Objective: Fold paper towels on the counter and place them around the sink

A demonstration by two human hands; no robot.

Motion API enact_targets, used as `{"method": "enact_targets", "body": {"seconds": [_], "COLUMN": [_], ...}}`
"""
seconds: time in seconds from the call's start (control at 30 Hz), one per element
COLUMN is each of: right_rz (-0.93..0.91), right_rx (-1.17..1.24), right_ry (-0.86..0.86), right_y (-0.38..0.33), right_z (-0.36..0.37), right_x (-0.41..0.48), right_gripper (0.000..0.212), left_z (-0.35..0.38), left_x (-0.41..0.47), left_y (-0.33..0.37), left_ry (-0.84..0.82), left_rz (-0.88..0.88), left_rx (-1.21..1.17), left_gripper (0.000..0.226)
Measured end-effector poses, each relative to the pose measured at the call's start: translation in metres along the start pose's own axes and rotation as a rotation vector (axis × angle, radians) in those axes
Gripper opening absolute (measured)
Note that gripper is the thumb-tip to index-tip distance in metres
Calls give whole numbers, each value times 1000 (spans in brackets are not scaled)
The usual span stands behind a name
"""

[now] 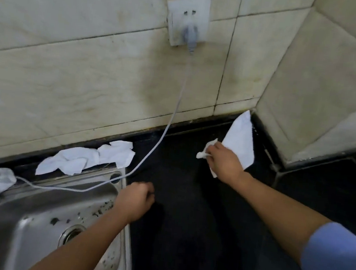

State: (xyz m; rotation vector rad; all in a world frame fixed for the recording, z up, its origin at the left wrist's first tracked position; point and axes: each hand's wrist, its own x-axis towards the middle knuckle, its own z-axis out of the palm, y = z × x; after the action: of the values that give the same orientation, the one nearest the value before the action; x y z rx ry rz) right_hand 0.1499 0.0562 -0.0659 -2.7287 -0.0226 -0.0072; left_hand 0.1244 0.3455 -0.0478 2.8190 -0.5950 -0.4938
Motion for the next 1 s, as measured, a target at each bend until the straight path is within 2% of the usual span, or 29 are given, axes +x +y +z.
{"method": "enact_targets", "body": {"seconds": [0.07,0.17,0.4,0.5,0.67,0.73,0.8,0.87,0.93,1.0], "right_rz": [-61,-69,25,21,81,68,15,-13,6,87], "right_rx": [-3,-49,21,129,41,-51,-122,-166,-129,0], "right_ry": [-33,-180,-461,-425,-99,-161,-352,-482,-440,-333], "right_y": [-18,-40,-71,-68,-25,-13,-8,-9,-7,-1], "right_z": [5,32,105,102,73,68,73,82,90,94], "right_x": [-37,-93,-188,-202,-187,-176,-167,-163,-164,-167], "right_gripper": [21,22,29,33,28,35,46,45,31,22], "left_z": [-3,3,48,64,87,102,116,125,130,134], "left_x": [-6,-19,-46,-52,-58,-60,-59,-57,-56,-57], "left_y": [-7,-19,-37,-33,1,23,42,54,58,55], "left_ry": [27,19,-115,-161,-140,-158,-198,-227,-207,-147], "left_rz": [23,46,55,44,103,142,159,148,119,33], "left_rx": [11,20,36,3,-62,-96,-87,-10,29,-59], "left_gripper": [19,18,17,17,19,23,33,39,26,16]}}
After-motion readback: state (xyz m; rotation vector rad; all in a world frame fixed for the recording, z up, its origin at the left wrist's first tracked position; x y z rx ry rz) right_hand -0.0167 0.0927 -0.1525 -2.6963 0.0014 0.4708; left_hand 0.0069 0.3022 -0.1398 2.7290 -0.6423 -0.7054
